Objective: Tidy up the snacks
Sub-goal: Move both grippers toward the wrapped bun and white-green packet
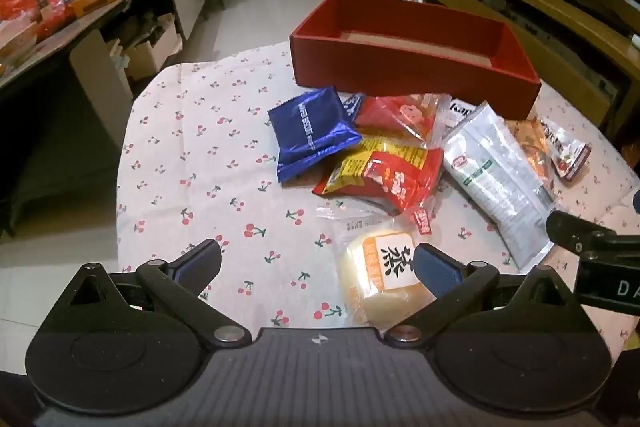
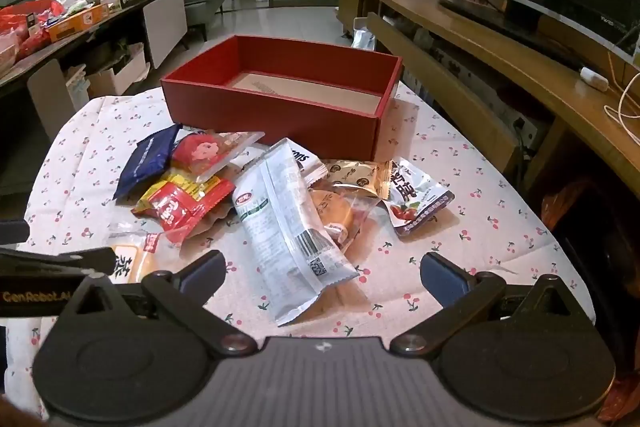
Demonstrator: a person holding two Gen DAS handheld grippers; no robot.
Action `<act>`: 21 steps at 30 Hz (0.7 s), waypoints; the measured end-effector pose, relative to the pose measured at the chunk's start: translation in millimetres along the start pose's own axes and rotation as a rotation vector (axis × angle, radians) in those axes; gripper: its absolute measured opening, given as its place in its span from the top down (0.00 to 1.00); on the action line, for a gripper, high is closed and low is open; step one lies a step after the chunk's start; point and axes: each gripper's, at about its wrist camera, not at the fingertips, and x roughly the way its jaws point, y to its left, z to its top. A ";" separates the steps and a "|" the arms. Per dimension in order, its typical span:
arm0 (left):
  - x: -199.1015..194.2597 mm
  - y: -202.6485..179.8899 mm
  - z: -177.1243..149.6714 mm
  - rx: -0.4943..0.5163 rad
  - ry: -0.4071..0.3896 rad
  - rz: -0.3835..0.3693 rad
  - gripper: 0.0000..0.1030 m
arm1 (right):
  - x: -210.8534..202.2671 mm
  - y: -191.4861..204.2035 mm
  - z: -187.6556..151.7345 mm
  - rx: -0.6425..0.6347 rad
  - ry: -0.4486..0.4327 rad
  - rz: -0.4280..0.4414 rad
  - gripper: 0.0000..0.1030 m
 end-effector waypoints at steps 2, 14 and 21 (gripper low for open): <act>-0.3 -0.3 -2.0 0.002 0.002 0.001 0.00 | 0.0 -0.1 0.2 -0.003 0.000 -0.004 0.00; 5.7 -0.6 -0.3 0.009 0.044 0.028 0.00 | 3.8 4.1 -1.3 -0.008 0.011 -0.005 0.00; 8.5 -0.4 -0.9 0.012 0.061 0.025 0.00 | 4.3 4.7 -2.6 -0.017 0.017 -0.001 0.00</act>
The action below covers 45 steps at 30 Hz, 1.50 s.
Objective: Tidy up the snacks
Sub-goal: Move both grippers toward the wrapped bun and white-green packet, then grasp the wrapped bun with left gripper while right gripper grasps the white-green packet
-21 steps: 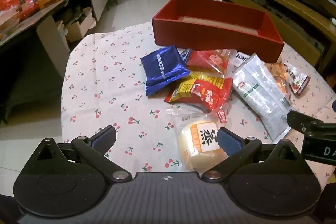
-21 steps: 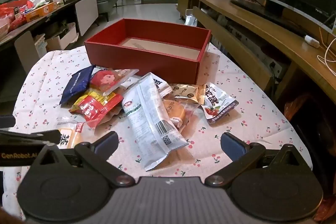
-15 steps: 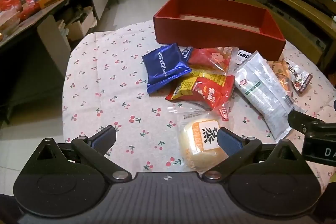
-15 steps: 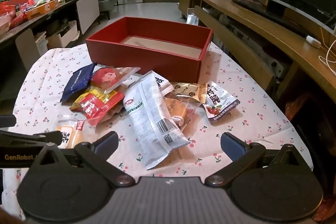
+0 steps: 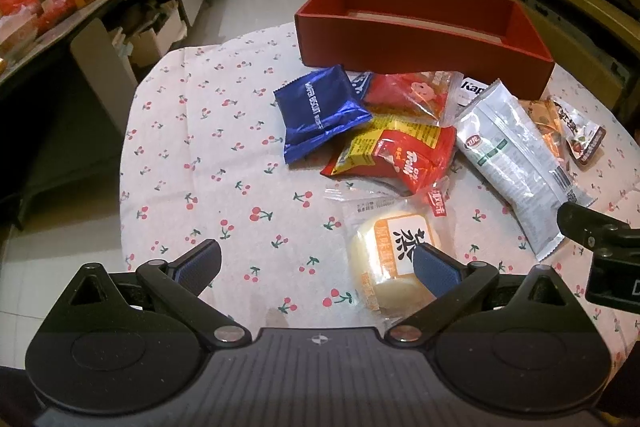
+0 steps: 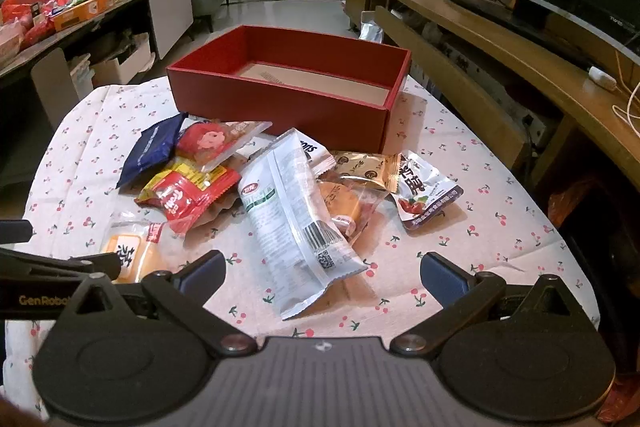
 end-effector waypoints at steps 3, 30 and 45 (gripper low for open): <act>0.5 0.7 0.1 -0.004 0.001 -0.007 0.00 | 1.5 0.3 -0.3 0.001 0.007 0.002 0.00; 16.8 -6.9 8.0 -0.059 0.059 -0.082 0.00 | 10.9 -8.6 1.5 0.017 0.042 0.010 0.00; 37.1 -12.7 3.5 -0.079 0.122 -0.122 0.01 | 15.0 -19.5 4.4 0.042 0.053 0.010 0.00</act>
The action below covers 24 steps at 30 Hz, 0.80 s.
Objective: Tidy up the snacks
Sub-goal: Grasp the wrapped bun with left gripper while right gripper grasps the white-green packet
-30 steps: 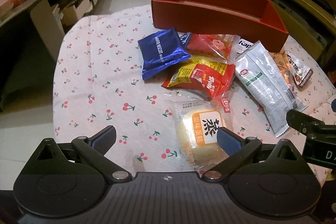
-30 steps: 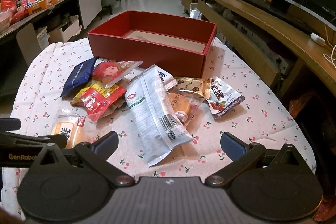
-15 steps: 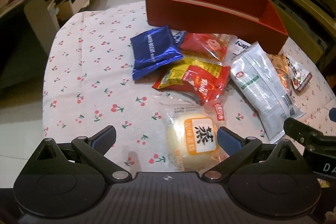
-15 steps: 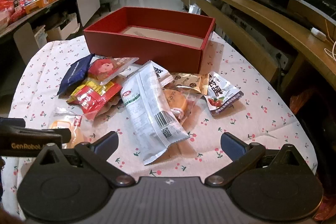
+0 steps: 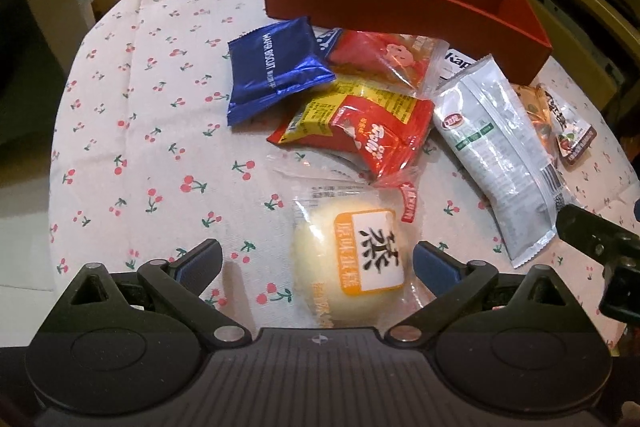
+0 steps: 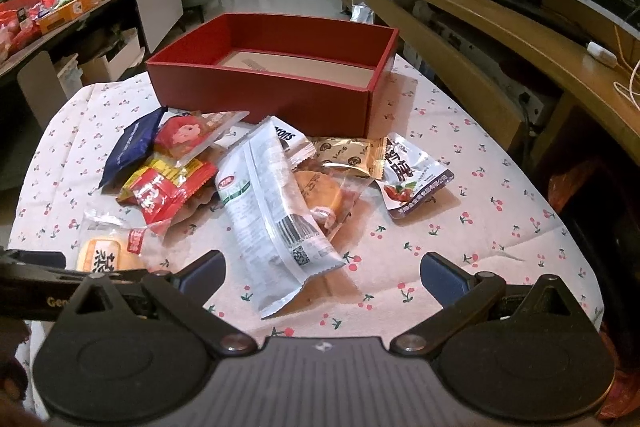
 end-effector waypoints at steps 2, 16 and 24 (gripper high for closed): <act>1.1 -1.5 -0.4 0.004 0.004 0.005 0.01 | 1.2 0.3 0.1 -0.005 0.004 -0.002 0.00; 0.9 6.5 4.2 -0.035 0.041 -0.080 0.26 | 25.7 16.1 26.9 -0.125 0.005 0.016 0.00; 3.7 8.3 5.6 -0.031 0.060 -0.089 0.20 | 62.5 38.7 38.7 -0.281 0.065 0.030 0.00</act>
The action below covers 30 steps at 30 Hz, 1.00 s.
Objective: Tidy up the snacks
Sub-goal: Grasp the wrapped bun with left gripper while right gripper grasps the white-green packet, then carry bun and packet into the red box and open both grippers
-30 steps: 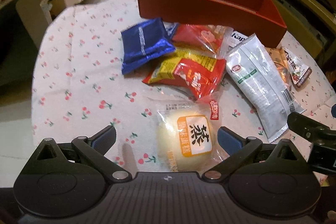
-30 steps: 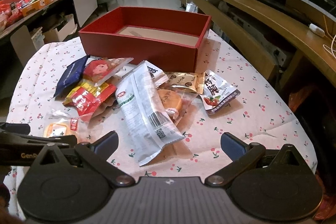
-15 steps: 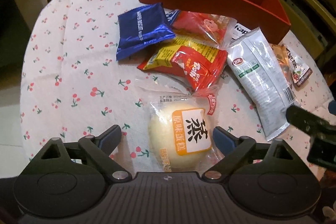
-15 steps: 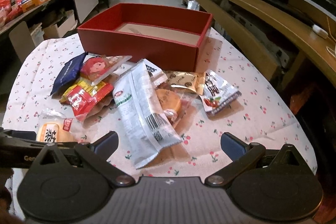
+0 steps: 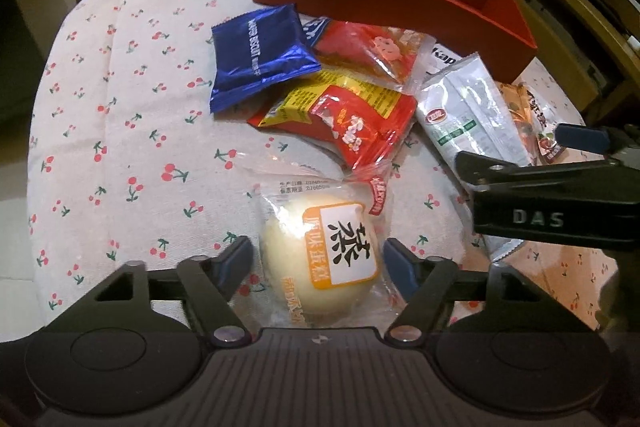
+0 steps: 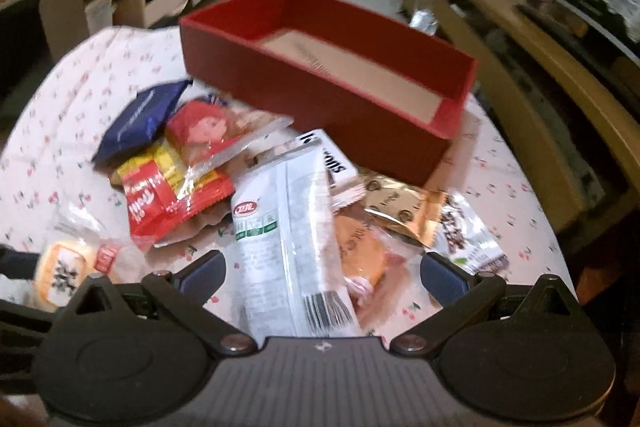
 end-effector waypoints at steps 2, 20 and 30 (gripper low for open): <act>0.7 0.4 -0.2 0.003 -0.003 0.002 0.17 | 3.5 4.9 1.8 -0.023 0.005 0.017 0.00; -4.2 -1.1 -4.1 0.039 0.005 0.022 0.32 | -16.6 -23.7 -27.0 0.096 0.054 0.095 0.55; -17.1 5.4 -13.8 0.015 0.030 0.003 0.37 | -45.3 -23.1 -45.9 0.157 0.040 0.155 0.56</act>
